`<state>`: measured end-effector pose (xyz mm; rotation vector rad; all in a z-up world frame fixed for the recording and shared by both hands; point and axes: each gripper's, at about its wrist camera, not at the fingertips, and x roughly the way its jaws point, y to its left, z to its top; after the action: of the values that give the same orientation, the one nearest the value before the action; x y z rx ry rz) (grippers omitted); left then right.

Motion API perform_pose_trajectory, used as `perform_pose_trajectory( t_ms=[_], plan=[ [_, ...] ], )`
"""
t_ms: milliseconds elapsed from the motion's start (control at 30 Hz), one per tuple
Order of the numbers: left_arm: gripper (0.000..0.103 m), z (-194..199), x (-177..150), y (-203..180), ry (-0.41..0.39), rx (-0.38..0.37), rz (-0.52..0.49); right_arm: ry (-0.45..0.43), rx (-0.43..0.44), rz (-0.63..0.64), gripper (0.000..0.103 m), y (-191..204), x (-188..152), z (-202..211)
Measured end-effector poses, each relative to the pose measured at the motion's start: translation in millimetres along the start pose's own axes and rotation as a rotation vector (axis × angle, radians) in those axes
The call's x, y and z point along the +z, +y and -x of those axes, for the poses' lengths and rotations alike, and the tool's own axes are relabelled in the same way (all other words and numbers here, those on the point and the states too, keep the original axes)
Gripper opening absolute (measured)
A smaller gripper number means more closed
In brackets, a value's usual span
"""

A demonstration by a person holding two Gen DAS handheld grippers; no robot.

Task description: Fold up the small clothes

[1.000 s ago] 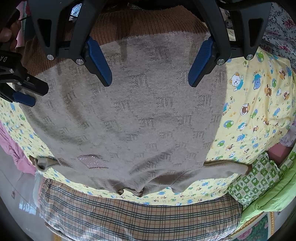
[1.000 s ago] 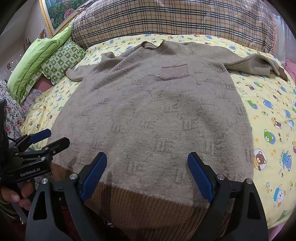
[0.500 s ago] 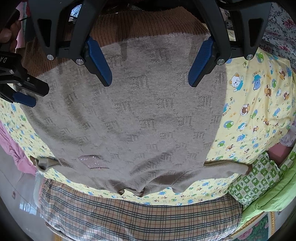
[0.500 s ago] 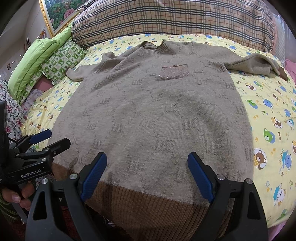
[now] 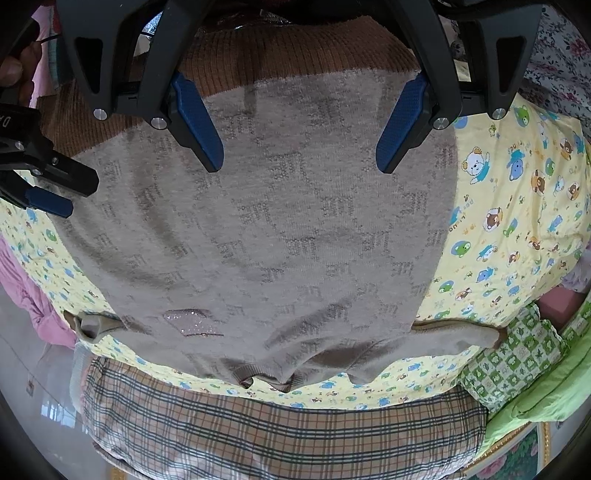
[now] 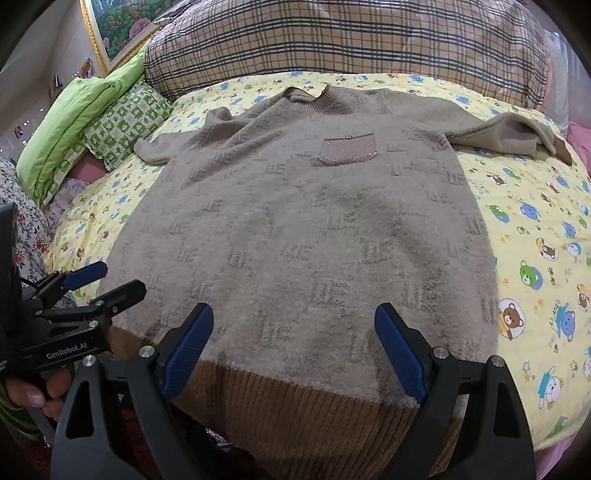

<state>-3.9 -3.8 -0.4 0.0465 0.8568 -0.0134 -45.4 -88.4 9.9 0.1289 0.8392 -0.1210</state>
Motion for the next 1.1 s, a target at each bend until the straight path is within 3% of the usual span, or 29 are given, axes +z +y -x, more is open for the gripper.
perform_pose_trajectory(
  t_ms=[67, 200, 400, 667, 1100],
  plan=[
    [0.085, -0.5, 1.6, 0.5, 0.0, -0.006, 0.004, -0.026, 0.062, -0.04, 0.089, -2.6, 0.4, 0.6],
    [0.085, -2.8, 4.5, 0.0, 0.017, -0.027, 0.004, -0.021, 0.08, -0.047, 0.089, -3.1, 1.6, 0.9],
    [0.085, -9.4, 6.1, 6.5, 0.032, -0.069, 0.037, -0.015, 0.048, -0.004, 0.089, -5.2, 5.7, -3.7],
    [0.085, -26.3, 14.6, 16.6, 0.073, -0.057, 0.028, -0.023, 0.059, 0.01, 0.089, -12.5, 16.5, -13.0],
    [0.085, -63.5, 70.5, 16.7, 0.076, -0.11, -0.08, -0.016, 0.065, 0.024, 0.089, -40.1, 64.2, -30.9]
  ],
)
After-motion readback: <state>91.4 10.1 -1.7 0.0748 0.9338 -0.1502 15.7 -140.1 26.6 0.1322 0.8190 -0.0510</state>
